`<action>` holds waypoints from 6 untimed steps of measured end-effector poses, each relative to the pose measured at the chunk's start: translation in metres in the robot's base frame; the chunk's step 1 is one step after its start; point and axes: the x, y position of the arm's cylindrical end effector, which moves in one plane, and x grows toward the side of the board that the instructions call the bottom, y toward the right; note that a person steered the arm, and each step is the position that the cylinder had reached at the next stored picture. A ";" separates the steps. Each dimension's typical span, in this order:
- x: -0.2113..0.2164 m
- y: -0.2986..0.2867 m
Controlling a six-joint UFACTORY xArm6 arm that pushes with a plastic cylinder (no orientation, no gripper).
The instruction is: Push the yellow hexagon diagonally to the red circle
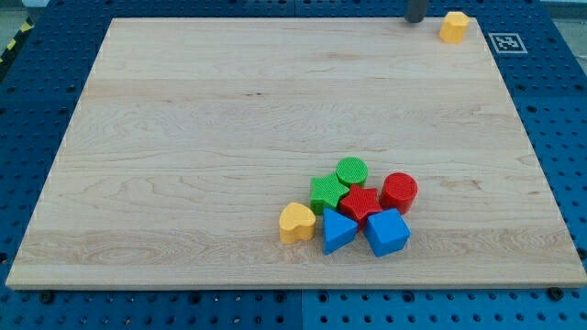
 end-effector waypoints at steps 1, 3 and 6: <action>0.000 0.016; 0.004 0.061; 0.080 0.047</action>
